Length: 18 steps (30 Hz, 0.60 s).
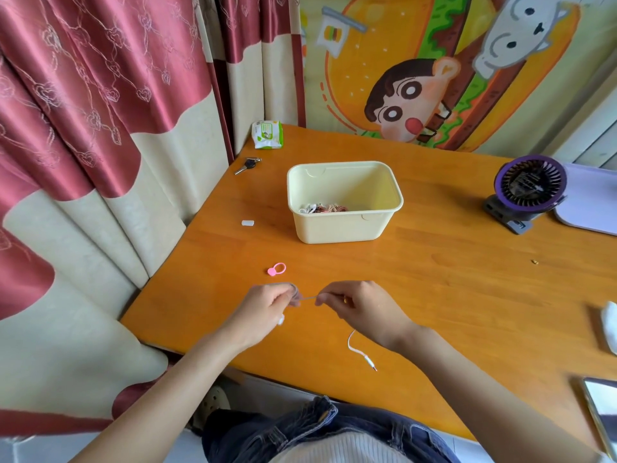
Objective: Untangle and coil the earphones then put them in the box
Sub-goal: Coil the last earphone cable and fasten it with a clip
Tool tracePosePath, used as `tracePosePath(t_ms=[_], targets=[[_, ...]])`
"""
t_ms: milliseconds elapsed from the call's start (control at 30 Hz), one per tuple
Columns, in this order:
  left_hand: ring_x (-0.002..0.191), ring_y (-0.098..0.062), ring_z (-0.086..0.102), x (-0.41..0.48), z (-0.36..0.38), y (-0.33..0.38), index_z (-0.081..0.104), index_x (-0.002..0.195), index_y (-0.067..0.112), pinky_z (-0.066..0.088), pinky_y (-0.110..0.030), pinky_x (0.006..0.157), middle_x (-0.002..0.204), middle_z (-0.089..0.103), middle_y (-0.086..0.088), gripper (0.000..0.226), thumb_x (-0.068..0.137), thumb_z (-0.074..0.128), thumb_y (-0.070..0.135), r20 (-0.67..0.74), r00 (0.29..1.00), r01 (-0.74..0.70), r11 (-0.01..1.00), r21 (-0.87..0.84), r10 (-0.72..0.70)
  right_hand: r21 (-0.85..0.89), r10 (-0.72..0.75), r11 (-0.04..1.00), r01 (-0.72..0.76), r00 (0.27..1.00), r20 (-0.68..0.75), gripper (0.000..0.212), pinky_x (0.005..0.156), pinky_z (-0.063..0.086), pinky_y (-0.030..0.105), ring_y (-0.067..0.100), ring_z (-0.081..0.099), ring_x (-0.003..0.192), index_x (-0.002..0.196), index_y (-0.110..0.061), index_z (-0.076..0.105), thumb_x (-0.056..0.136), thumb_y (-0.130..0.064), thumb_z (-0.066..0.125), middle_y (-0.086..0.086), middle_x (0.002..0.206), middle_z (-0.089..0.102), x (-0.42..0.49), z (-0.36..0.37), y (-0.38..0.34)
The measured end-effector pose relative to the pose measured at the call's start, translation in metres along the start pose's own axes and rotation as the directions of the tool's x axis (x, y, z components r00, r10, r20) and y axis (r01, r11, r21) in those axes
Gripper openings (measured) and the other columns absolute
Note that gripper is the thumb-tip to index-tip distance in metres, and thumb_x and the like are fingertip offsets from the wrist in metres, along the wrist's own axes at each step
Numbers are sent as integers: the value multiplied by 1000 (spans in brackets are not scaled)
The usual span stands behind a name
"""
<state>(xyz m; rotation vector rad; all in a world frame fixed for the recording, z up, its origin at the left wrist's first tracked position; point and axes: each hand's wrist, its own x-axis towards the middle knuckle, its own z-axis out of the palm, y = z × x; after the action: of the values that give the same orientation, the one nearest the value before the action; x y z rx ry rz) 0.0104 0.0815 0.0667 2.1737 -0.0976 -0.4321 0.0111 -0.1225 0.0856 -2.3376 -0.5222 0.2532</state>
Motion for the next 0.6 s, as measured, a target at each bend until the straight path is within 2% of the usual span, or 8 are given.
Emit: tracePosePath(t_ms=[67, 133, 233, 300, 367, 500, 533, 600], targets=[[75, -7, 67, -6, 2, 6, 68, 96, 14, 48, -23, 81, 86, 72, -1, 30, 101, 39, 21, 59, 998, 37, 996, -78, -32, 8, 33, 999, -32, 997, -64, 17, 51, 32, 17, 7, 48, 55, 80, -35, 66, 93, -32, 55, -21, 54, 53, 4, -9, 4], [59, -11, 60, -10, 4, 13, 69, 96, 11, 46, -19, 76, 76, 70, -3, 32, 101, 38, 20, 122, 992, 53, 980, -190, -30, 28, 67, 998, -64, 991, -117, 15, 51, 34, 19, 7, 48, 55, 78, -34, 67, 90, -36, 58, -20, 55, 55, 9, -16, 9], [51, -11, 45, -17, 6, 25, 72, 93, 14, 43, -23, 69, 62, 61, 1, 33, 100, 40, 20, 186, 982, 59, 911, -408, 20, 52, 109, 993, -102, 980, -167, 17, 54, 37, 27, 9, 44, 52, 76, -30, 67, 88, -39, 60, -13, 54, 52, 14, -21, 16], [48, -10, 39, -20, 6, 32, 72, 92, 9, 46, -35, 87, 59, 57, 2, 32, 97, 42, 19, 212, 976, 91, 785, -613, 52, 77, 138, 989, -126, 975, -176, 21, 54, 37, 29, 10, 42, 51, 73, -30, 66, 88, -42, 59, -10, 54, 51, 16, -20, 20], [43, -8, 36, -22, 4, 42, 63, 100, -9, 41, -54, 101, 57, 55, 4, 34, 91, 42, 17, 222, 973, 138, 611, -779, 63, 105, 153, 985, -138, 975, -162, 24, 53, 35, 25, 8, 44, 50, 73, -29, 66, 90, -43, 56, -9, 53, 51, 16, -17, 21], [40, -8, 38, -19, -5, 53, 72, 96, 1, 44, -63, 92, 54, 46, 0, 33, 89, 43, 15, 197, 978, 183, 171, -968, 66, 149, 158, 978, -146, 985, -74, 27, 51, 32, 18, 4, 47, 52, 76, -28, 64, 97, -31, 47, -9, 58, 53, 13, -5, 19], [41, -8, 39, -17, -8, 54, 73, 93, 3, 44, -63, 91, 56, 46, 1, 34, 90, 42, 15, 180, 982, 174, 94, -980, 60, 152, 149, 978, -142, 988, -39, 28, 51, 33, 18, 4, 46, 51, 76, -30, 62, 98, -28, 45, -9, 59, 54, 11, -1, 18], [43, -7, 43, -13, -13, 55, 75, 91, 6, 44, -65, 88, 58, 50, 3, 37, 90, 40, 17, 134, 990, 133, 18, -991, 46, 144, 130, 980, -135, 991, 42, 28, 49, 33, 16, 3, 46, 50, 78, -30, 61, 99, -26, 43, -9, 62, 55, 5, 7, 16]])
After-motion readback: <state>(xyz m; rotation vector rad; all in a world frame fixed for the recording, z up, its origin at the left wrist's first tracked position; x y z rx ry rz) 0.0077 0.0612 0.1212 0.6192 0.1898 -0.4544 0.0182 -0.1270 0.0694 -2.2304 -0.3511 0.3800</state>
